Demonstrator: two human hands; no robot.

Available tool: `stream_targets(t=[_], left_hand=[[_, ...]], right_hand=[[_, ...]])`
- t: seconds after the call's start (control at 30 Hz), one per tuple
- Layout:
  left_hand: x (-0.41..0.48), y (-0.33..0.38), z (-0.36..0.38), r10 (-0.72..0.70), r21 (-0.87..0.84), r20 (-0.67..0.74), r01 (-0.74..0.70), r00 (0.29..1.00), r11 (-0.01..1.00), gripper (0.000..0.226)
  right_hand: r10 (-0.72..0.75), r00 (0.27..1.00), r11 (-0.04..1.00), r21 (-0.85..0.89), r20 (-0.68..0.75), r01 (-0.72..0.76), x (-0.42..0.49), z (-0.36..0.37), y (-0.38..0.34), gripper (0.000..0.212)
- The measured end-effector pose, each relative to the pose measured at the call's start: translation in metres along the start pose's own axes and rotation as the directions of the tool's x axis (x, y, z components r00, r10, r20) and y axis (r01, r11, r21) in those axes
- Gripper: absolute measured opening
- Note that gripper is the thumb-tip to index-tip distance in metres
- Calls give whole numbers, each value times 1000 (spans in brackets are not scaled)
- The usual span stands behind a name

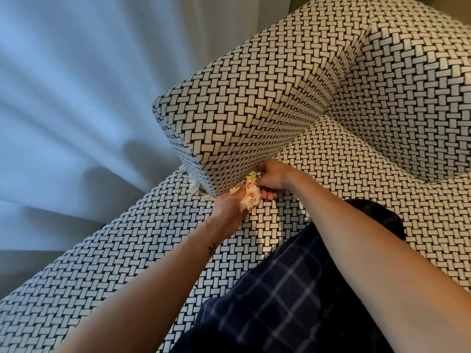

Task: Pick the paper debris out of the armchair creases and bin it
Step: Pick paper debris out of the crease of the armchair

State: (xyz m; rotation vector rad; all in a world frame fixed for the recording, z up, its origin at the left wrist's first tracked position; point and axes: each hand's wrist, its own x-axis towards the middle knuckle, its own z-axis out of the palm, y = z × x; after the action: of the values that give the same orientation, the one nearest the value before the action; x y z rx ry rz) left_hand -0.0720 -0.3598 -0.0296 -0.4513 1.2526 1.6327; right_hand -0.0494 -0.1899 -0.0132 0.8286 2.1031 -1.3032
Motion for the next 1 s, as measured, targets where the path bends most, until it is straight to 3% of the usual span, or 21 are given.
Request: stream_targets(t=[0.17, 0.3, 0.4, 0.57, 0.77, 0.87, 1.0], left_hand=[[2, 1, -4, -50, -24, 51, 51, 997, 998, 31], [3, 2, -4, -58, -45, 81, 61, 995, 997, 31], [4, 3, -5, -43, -42, 72, 46, 997, 998, 32], [1, 3, -2, -61, -13, 58, 62, 996, 998, 27], [-7, 8, 2, -80, -54, 83, 84, 993, 995, 29], [-10, 8, 6, -68, -73, 48, 72, 997, 995, 27], [-12, 7, 22, -71, -63, 54, 74, 996, 995, 22]], right_hand=[[-234, 937, 972, -61, -261, 226, 0, 13, 25, 47], [-469, 811, 869, -346, -350, 353, 6, 6, 29, 24], [-516, 806, 819, -444, -291, 364, 6, 8, 28, 27], [-535, 837, 618, -727, -112, 298, 4, 9, 12, 27], [-540, 842, 296, -932, 16, 208, -7, 11, -5, 19], [-581, 813, 366, -904, -35, 222, -15, 12, 6, 21], [-542, 765, 709, -678, -348, 194, -29, 2, 22, 28]])
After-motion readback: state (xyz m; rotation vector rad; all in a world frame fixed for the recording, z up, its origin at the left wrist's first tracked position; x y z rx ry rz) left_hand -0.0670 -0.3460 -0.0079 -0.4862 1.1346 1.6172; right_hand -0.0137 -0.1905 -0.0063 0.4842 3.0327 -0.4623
